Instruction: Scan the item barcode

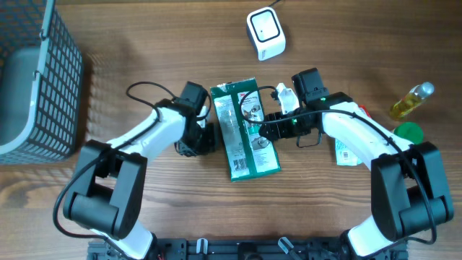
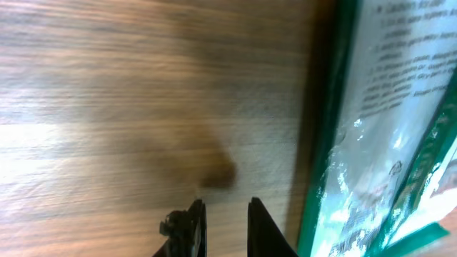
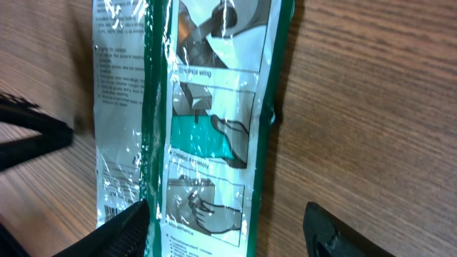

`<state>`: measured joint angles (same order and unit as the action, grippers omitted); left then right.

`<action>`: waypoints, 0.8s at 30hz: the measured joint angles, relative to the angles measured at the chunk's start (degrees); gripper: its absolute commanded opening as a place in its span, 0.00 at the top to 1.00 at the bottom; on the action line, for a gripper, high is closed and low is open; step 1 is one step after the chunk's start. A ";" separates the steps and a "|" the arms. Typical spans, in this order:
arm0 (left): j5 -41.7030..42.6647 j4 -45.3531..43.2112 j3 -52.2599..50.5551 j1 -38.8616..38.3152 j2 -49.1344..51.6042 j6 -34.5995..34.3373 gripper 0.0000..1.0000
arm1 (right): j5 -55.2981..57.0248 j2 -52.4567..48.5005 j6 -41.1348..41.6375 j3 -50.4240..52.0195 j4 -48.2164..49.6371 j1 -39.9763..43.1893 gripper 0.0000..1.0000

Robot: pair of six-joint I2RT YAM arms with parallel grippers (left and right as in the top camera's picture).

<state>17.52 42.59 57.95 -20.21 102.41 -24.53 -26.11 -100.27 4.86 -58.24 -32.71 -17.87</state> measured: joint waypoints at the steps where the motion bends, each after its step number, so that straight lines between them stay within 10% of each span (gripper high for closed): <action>1: 0.00 0.35 0.61 0.39 -0.02 0.35 0.84 | 0.04 0.00 -0.02 0.00 -0.02 0.00 0.32; 24: 4.72 -10.16 2.99 -0.55 4.94 3.87 0.86 | -0.15 -1.66 -2.43 0.00 0.46 0.00 0.34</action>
<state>22.24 32.42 60.95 -20.75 107.35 -20.67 -26.26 -101.93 2.44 -58.24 -32.25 -17.87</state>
